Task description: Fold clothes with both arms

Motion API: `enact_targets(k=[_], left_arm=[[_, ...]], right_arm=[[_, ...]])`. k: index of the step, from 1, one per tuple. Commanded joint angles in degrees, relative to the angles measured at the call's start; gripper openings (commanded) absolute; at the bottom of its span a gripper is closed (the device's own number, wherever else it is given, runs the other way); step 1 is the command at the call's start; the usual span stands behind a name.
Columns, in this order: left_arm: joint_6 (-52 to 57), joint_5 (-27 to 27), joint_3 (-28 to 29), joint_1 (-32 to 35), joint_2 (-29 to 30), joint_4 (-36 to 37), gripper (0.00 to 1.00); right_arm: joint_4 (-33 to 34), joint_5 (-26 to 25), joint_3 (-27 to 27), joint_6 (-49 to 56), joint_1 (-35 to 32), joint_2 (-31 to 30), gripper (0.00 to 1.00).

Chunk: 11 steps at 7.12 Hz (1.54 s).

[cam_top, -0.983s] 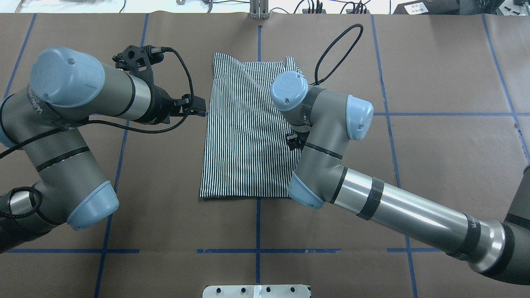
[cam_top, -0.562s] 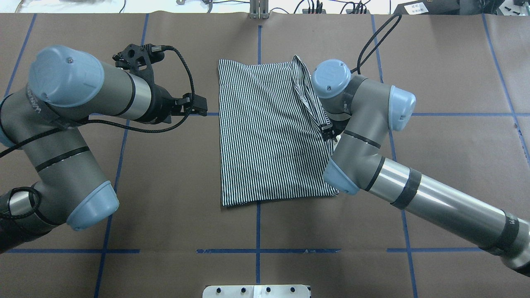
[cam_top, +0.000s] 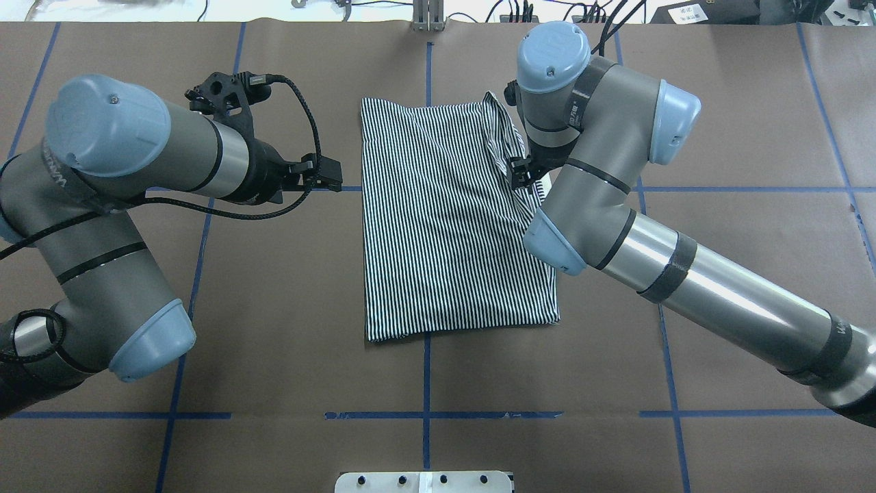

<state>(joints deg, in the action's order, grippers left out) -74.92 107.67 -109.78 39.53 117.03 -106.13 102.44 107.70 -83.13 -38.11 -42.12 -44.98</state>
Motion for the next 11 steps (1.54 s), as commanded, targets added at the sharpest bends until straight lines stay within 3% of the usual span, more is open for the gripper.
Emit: enact_targets(k=[1,2,5,8,11], left_arm=[[0.12,-0.09,-0.44,0.54,-0.13,0.22,1.00],[0.21,-0.26,-0.44,1.16,-0.13,0.22,1.00],[0.56,-0.44,-1.14,1.87,0.13,0.22,1.00],[0.47,-0.26,-2.81,1.87,0.13,0.40,1.00],[0.12,-0.17,-3.68,1.95,0.22,0.40,1.00]], right_arm=[[-6.25,-0.04,13.09,-0.83,-0.07,8.98,1.00],[-10.55,-0.04,18.91,-0.74,0.02,10.95,1.00],[-12.35,-1.96,24.14,0.14,0.90,10.97,1.00],[-11.92,-1.27,24.42,1.19,1.52,11.41,1.00],[-7.36,-0.21,23.98,2.60,1.52,11.41,1.00]])
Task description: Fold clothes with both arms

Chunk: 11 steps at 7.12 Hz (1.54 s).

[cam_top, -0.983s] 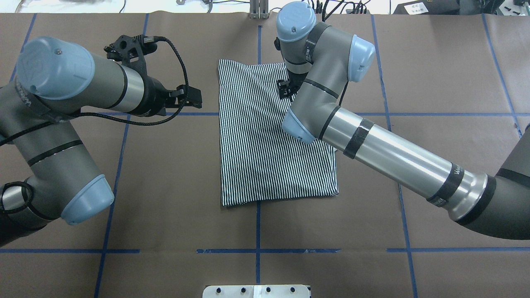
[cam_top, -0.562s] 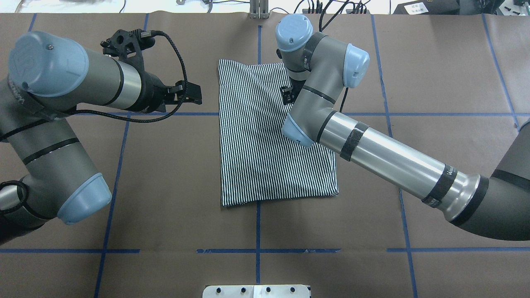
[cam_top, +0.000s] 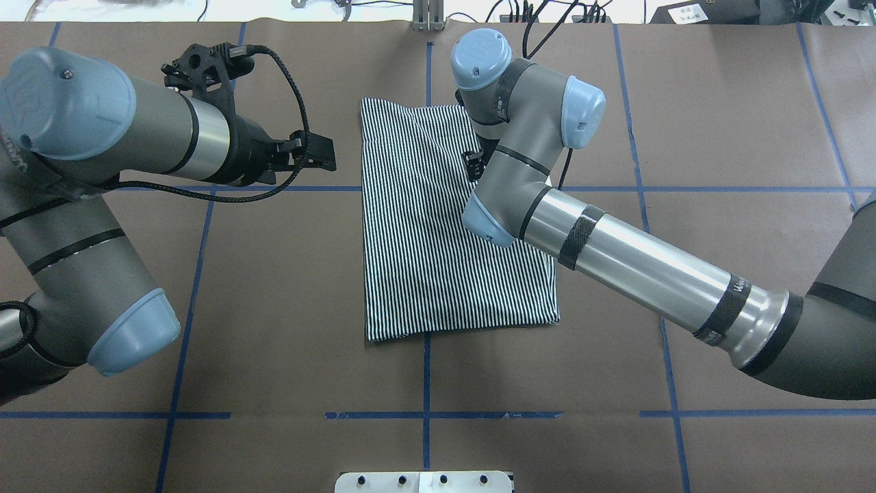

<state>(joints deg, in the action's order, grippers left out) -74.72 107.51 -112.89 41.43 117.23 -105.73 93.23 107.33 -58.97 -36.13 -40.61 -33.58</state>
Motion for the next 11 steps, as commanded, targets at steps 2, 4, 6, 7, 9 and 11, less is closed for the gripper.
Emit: enact_targets(k=[2,4,6,7,9,11], left_arm=[[-0.25,0.07,-1.10,0.14,-0.08,0.09,1.00],[-0.34,0.07,-1.28,0.14,0.01,0.09,1.00],[-0.78,0.15,-1.45,0.05,0.10,0.09,1.00],[-1.13,0.24,-1.45,0.05,0.36,0.09,1.00],[-1.66,0.24,-1.45,-0.03,0.62,0.00,1.00],[-1.75,0.24,-1.45,-0.04,0.54,0.00,1.00]], right_arm=[[4.32,0.51,-1.06,1.59,-0.08,0.01,1.00],[4.33,0.16,-0.88,2.29,-0.25,-0.17,1.00],[4.33,-0.19,-0.62,3.43,-1.21,-0.52,1.00],[4.24,-0.28,-0.45,3.79,-1.57,-1.13,1.00],[3.72,-0.28,-0.44,7.81,-5.77,-3.14,1.00],[3.54,0.86,-1.05,10.12,-9.21,-2.04,1.00]])
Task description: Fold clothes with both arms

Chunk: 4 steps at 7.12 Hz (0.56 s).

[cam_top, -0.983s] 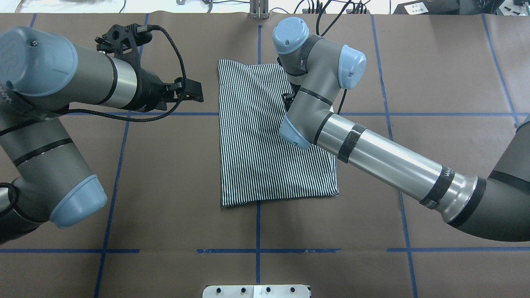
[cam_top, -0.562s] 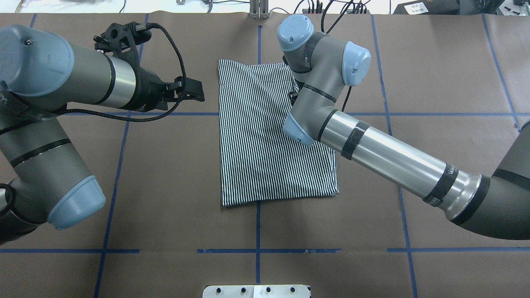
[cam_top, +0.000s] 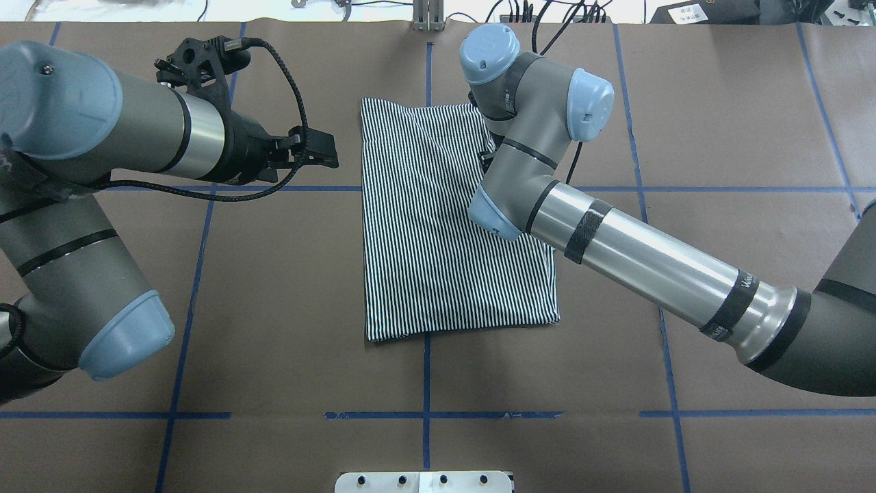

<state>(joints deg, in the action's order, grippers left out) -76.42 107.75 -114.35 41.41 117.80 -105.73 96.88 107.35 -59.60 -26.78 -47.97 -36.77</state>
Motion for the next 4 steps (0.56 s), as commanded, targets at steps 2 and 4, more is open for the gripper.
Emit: enact_targets(k=[2,4], left_arm=[[0.04,0.00,0.00,0.07,-0.03,0.00,1.00],[0.13,0.00,0.09,0.16,-0.12,0.00,1.00]], right_arm=[[-2.98,1.01,0.09,-3.07,-1.60,5.28,1.00],[-15.61,0.93,3.50,-11.68,1.46,6.70,1.00]])
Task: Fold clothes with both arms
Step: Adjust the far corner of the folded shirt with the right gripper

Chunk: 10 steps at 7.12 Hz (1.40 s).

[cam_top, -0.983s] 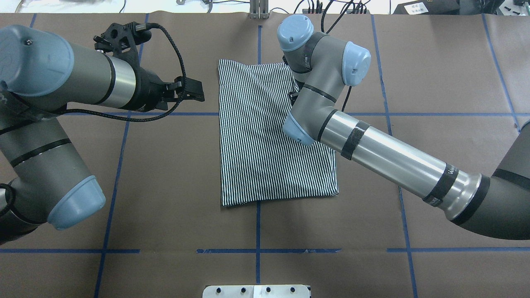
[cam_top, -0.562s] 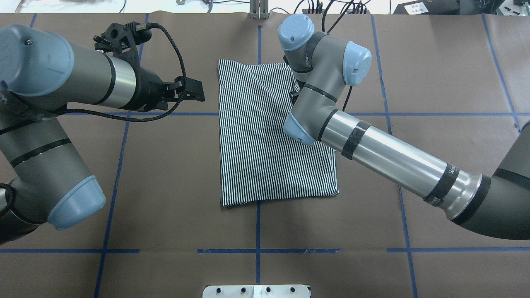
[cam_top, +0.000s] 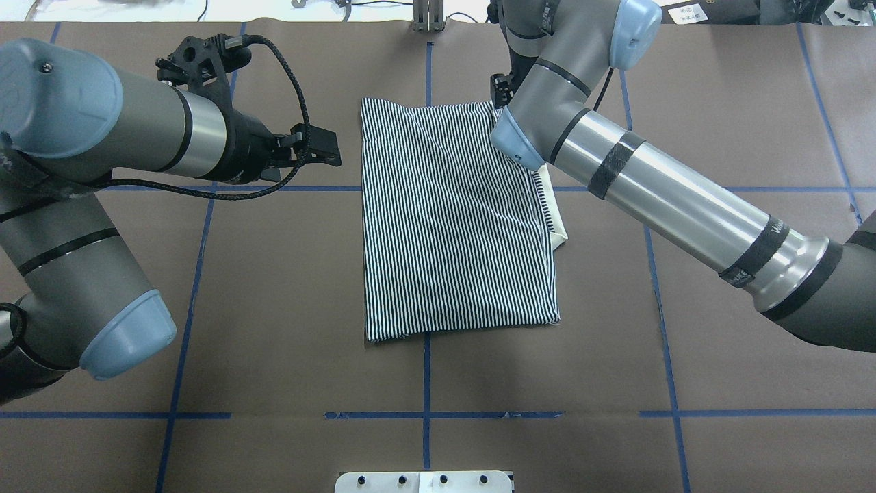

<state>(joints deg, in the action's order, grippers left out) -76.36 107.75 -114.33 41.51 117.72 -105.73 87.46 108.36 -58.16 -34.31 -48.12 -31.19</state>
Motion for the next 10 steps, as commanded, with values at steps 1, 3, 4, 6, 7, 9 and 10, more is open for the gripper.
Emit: enact_targets(k=[1,3,4,6,7,9,10], left_arm=[[0.07,0.00,0.07,0.06,-0.12,0.00,1.00],[-0.02,0.00,0.07,0.06,-0.03,0.00,1.00],[-0.10,0.00,0.07,0.06,-0.03,0.00,1.00],[-0.10,0.00,0.07,0.06,-0.03,0.00,1.00],[-0.10,0.00,0.07,0.06,0.06,0.00,1.00],[-0.11,0.00,0.07,-0.03,0.06,0.00,1.00],[-0.19,0.00,-0.02,-0.03,0.14,0.00,1.00]], right_arm=[[-7.90,-0.86,3.39,-4.28,2.24,1.65,1.00],[-11.61,-3.58,5.86,-4.28,3.12,1.40,1.00],[-11.70,-4.55,6.99,-4.28,3.38,1.22,1.00],[-11.70,-4.82,7.79,-3.84,3.39,0.52,1.00],[-11.61,-4.82,7.79,-3.49,3.39,-0.09,1.00],[-11.61,-4.82,7.79,-2.35,3.56,-1.42,1.00],[-11.61,-4.82,7.79,-2.08,3.47,-1.51,1.00]])
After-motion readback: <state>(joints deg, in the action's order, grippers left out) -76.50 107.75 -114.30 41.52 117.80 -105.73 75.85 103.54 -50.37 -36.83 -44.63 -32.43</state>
